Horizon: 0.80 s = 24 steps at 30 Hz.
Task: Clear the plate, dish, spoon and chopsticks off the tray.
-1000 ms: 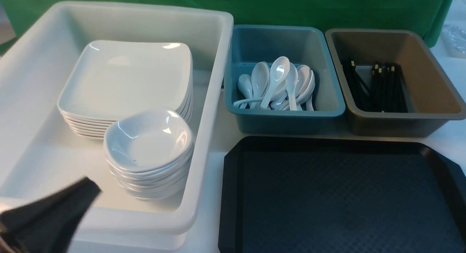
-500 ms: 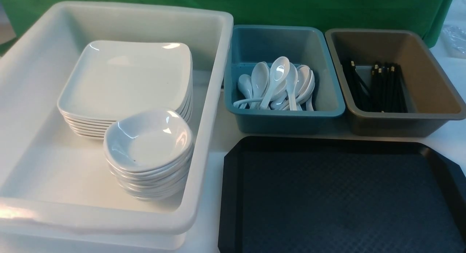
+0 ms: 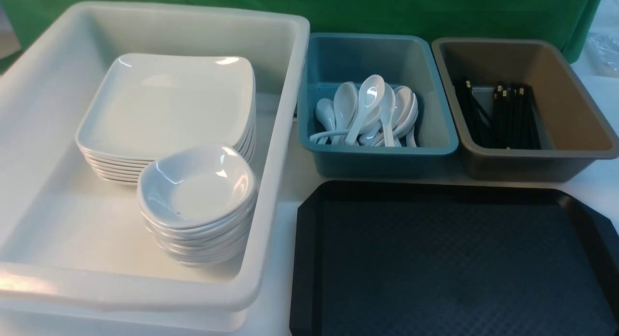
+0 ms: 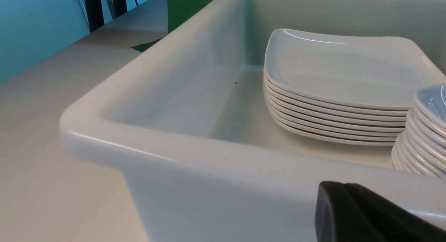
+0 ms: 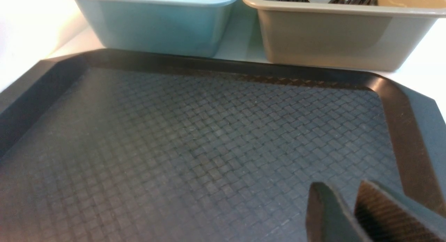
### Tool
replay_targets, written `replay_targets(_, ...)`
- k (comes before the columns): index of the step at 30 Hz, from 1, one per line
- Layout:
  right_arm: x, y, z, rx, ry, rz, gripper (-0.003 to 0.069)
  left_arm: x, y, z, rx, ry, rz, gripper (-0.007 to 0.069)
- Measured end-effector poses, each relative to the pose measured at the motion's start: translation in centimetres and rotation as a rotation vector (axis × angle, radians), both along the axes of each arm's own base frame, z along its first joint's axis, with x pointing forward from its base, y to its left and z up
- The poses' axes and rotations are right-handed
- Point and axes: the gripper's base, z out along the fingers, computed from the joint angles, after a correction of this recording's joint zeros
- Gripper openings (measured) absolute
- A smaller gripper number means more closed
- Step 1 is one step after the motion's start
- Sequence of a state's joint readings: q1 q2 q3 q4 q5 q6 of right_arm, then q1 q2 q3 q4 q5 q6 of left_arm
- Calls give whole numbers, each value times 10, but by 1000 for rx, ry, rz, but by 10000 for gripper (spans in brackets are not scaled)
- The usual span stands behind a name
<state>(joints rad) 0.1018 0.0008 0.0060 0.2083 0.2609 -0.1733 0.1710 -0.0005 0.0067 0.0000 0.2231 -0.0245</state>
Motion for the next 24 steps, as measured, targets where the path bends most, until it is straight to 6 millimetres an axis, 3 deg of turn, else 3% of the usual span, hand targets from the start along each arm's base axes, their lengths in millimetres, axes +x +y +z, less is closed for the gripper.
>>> replay_targets(24, 0, 0, 0, 0, 0, 0, 223, 0, 0, 0, 2, 0, 8, 11)
